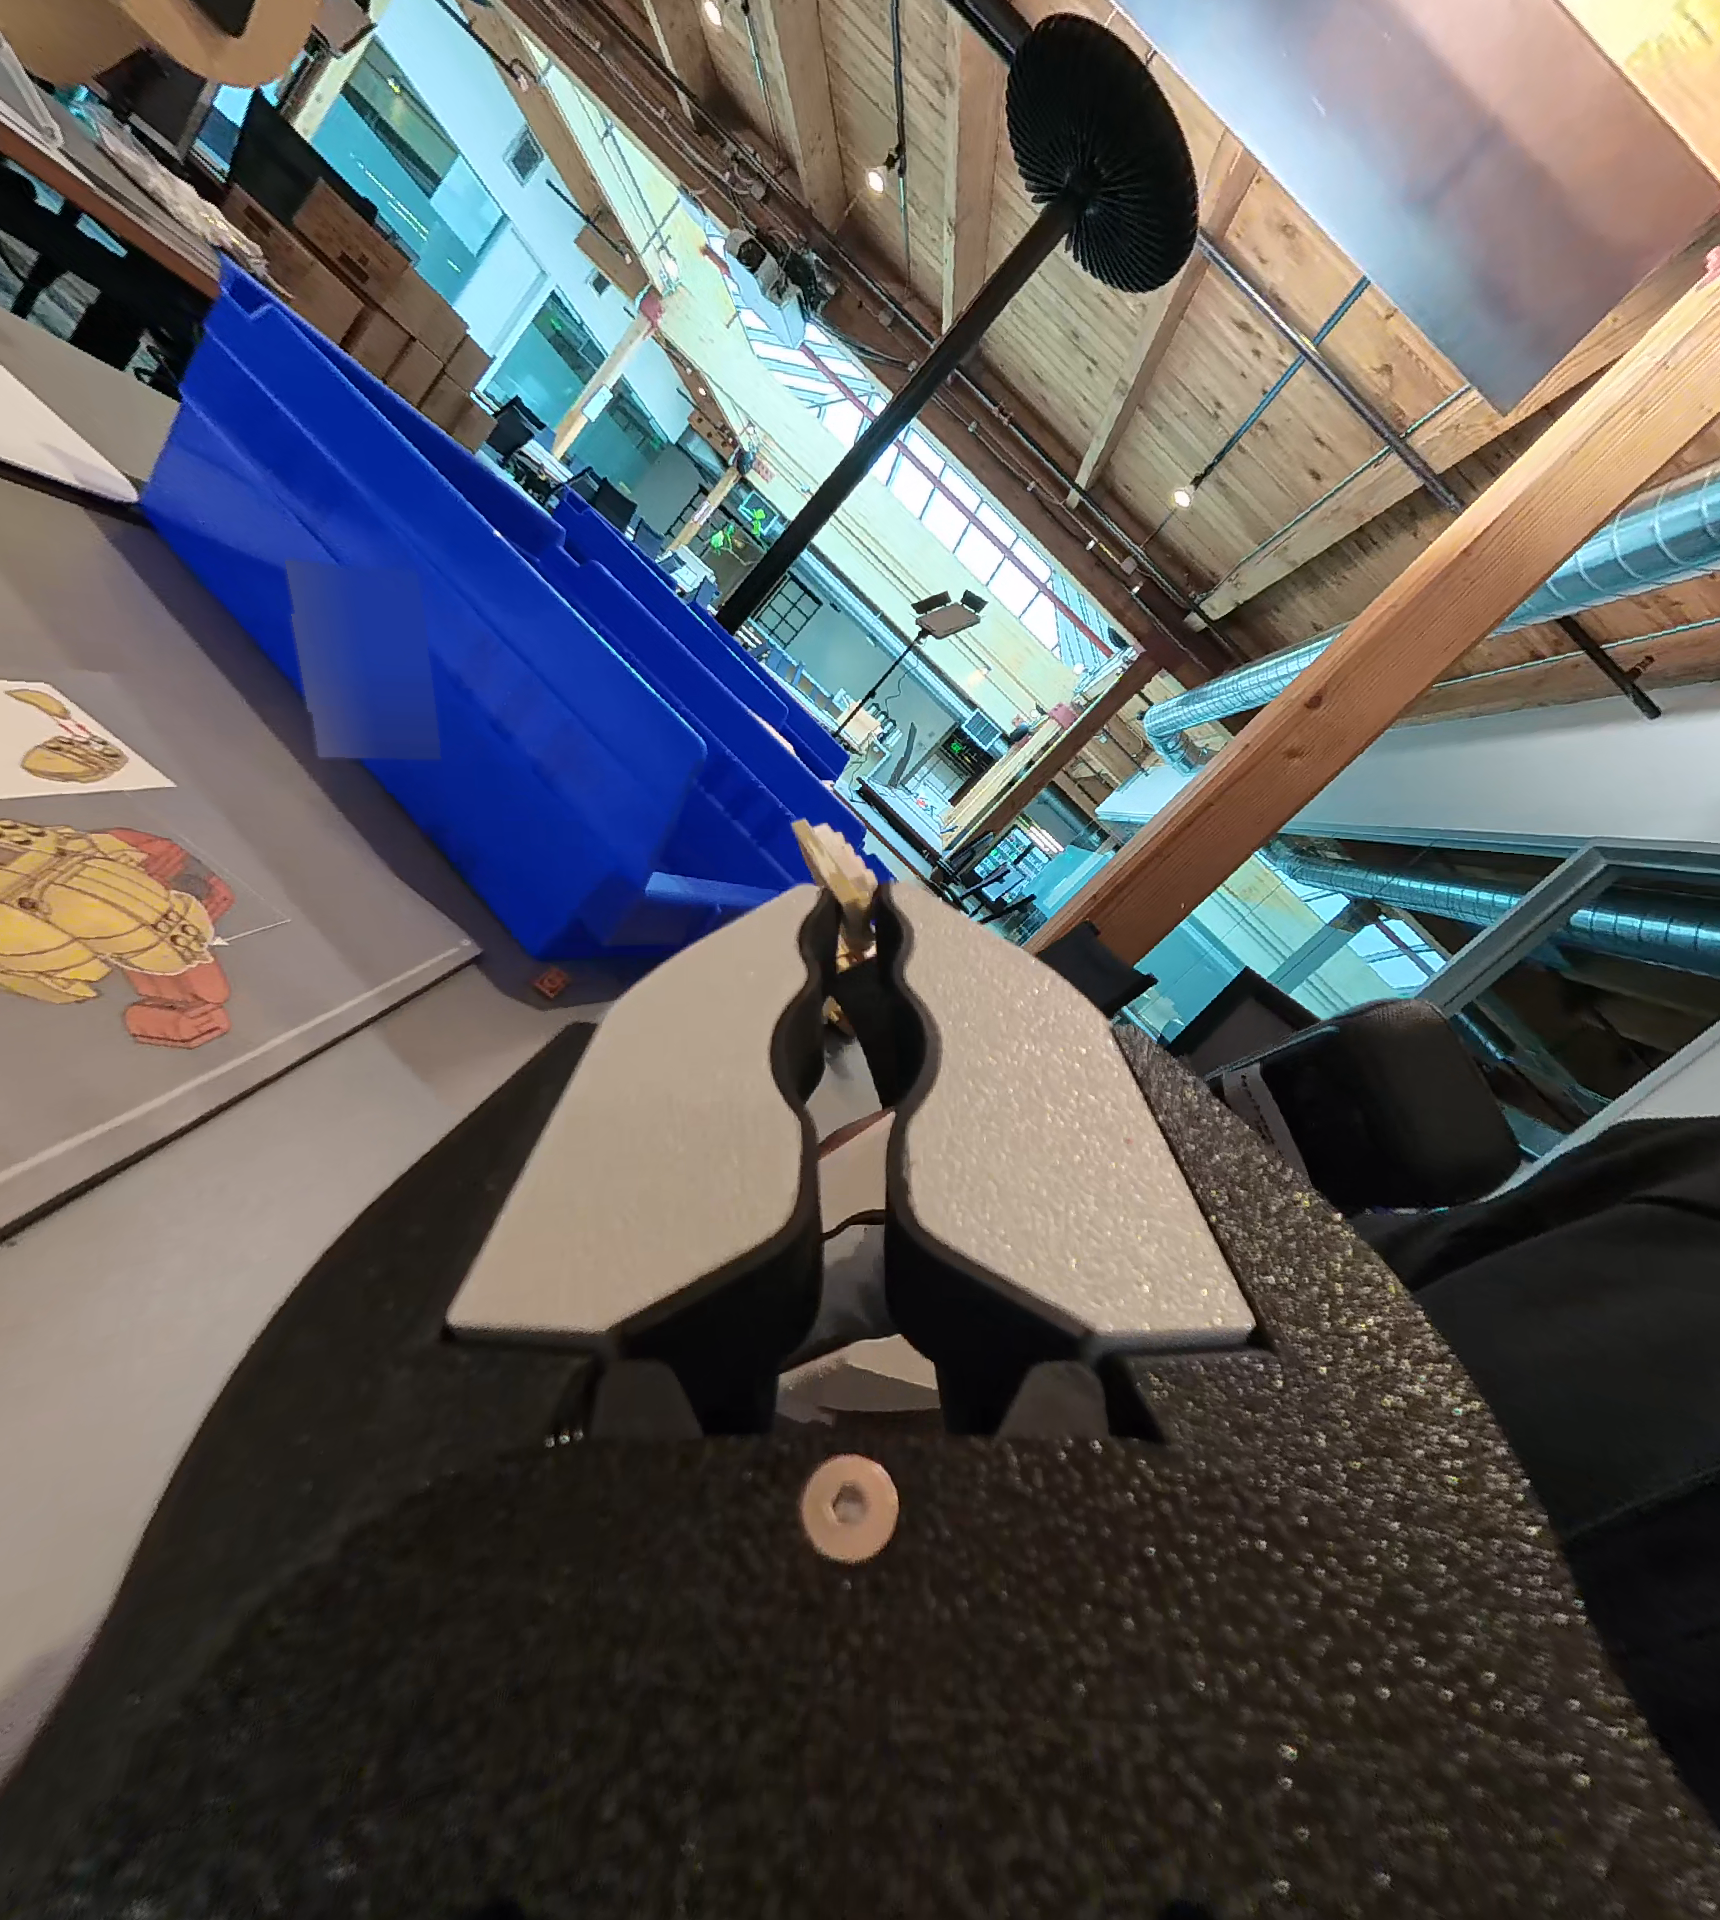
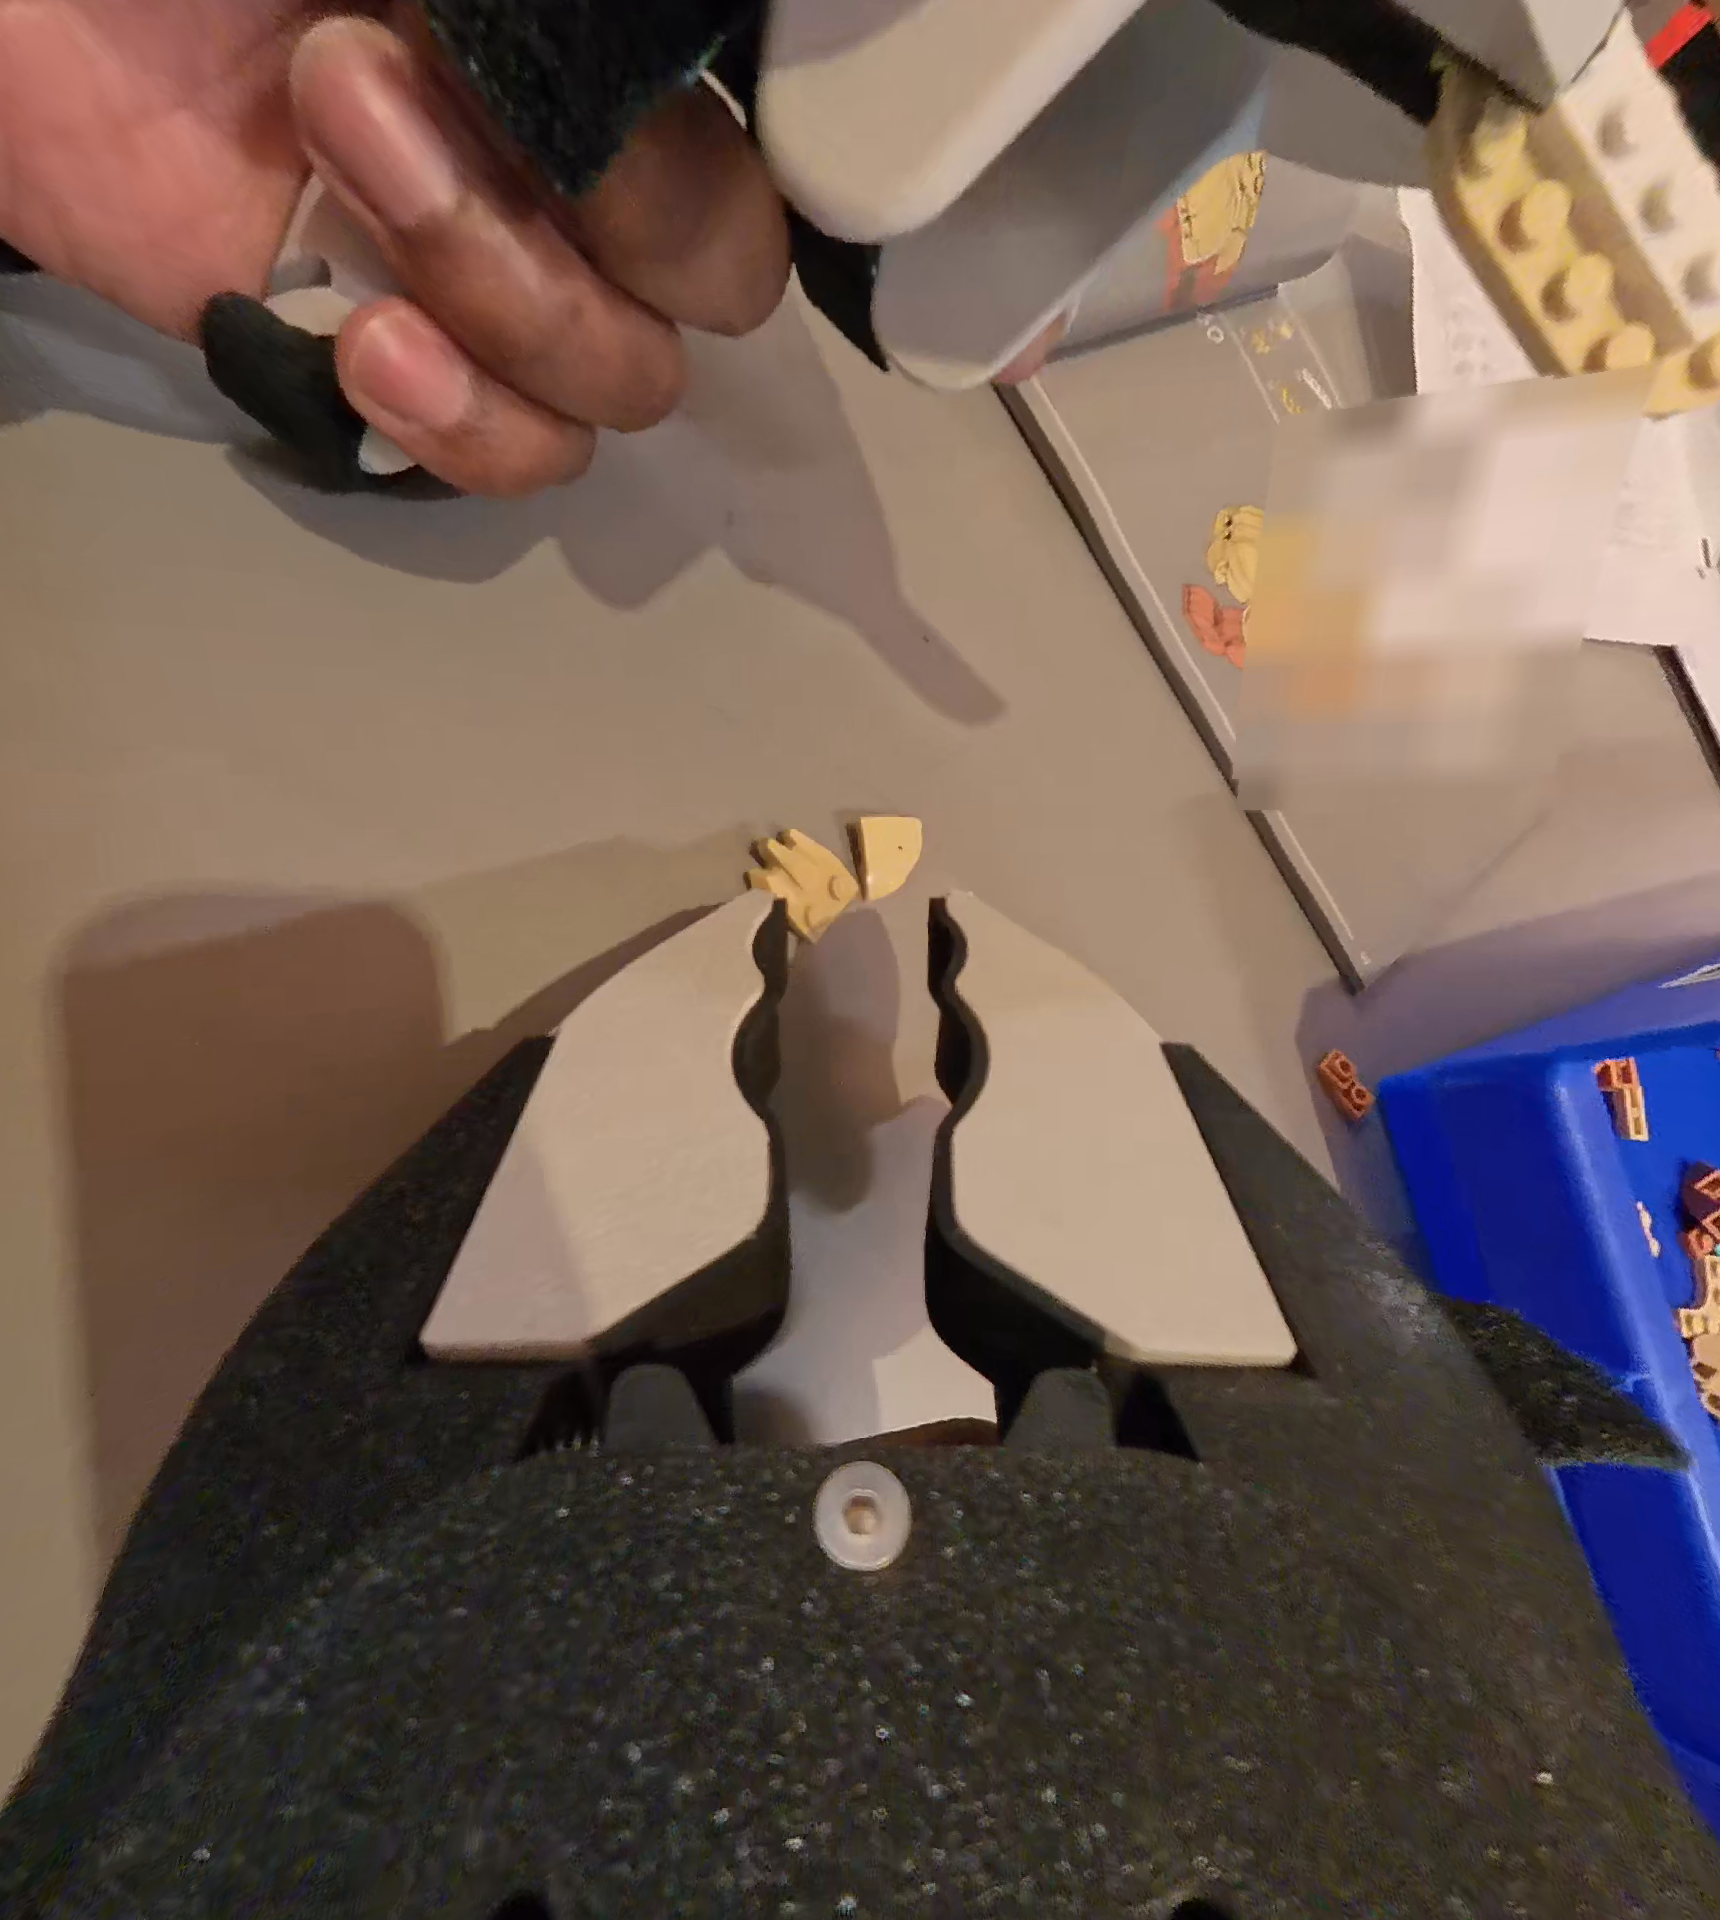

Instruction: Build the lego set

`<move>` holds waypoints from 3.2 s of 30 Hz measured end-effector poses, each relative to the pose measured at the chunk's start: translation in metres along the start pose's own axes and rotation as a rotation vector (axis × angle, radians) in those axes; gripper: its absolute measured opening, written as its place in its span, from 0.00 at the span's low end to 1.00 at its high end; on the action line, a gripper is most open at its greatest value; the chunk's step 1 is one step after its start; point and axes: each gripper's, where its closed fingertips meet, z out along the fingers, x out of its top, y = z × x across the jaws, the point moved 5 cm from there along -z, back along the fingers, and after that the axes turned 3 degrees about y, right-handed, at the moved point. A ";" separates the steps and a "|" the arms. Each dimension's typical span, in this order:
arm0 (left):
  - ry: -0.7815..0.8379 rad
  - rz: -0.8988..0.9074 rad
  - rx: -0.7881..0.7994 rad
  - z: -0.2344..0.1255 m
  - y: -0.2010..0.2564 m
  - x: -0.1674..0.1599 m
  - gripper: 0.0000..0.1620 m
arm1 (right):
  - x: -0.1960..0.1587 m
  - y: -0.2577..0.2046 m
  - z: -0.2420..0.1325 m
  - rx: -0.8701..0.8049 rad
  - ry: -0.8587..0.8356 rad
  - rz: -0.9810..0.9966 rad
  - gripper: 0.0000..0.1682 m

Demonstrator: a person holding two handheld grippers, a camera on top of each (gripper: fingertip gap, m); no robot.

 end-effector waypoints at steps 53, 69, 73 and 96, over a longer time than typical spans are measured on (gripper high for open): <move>-0.040 0.002 -0.023 0.003 0.009 -0.006 0.04 | -0.031 0.027 -0.012 -0.112 -0.099 0.180 0.18; -0.051 0.001 -0.022 0.005 0.011 -0.008 0.04 | -0.030 0.024 -0.007 -0.114 -0.124 0.233 0.19; -0.060 -0.005 -0.029 0.006 0.013 -0.011 0.04 | -0.035 0.027 -0.012 -0.105 -0.122 0.278 0.19; 0.126 -0.236 -0.017 0.017 0.029 -0.037 0.04 | 0.015 0.042 -0.067 -0.094 0.268 0.400 0.09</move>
